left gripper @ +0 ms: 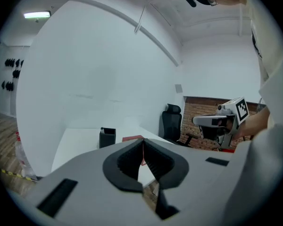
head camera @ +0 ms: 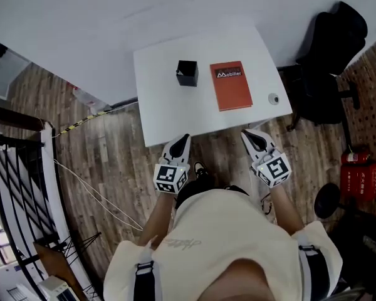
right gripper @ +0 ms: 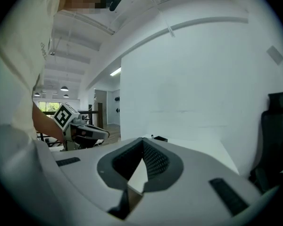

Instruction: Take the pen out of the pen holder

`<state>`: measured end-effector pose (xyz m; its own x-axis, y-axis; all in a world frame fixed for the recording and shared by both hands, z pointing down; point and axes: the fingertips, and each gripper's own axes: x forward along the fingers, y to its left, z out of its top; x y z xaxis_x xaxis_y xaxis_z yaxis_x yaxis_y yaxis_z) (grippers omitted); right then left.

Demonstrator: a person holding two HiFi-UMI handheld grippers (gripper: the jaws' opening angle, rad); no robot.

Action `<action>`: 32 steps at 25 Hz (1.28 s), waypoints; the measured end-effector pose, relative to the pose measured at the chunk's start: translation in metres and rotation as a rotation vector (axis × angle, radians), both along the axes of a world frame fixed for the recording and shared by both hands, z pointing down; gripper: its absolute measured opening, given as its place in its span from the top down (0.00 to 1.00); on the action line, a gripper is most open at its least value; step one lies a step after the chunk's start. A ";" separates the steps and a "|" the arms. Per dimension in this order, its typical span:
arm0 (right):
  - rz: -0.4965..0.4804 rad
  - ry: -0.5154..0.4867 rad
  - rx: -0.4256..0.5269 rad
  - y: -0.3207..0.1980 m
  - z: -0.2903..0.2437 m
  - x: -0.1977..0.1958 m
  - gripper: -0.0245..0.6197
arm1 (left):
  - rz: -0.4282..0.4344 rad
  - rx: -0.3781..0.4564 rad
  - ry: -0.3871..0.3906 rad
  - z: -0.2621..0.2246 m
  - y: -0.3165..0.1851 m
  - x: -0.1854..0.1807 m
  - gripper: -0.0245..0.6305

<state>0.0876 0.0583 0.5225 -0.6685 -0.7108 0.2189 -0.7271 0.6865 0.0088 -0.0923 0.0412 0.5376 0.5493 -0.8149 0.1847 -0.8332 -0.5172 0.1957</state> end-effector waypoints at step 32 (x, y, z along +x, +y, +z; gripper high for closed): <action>-0.230 -0.077 -0.029 -0.242 0.014 -0.059 0.95 | -0.088 -0.025 -0.065 0.001 -0.226 -0.030 0.93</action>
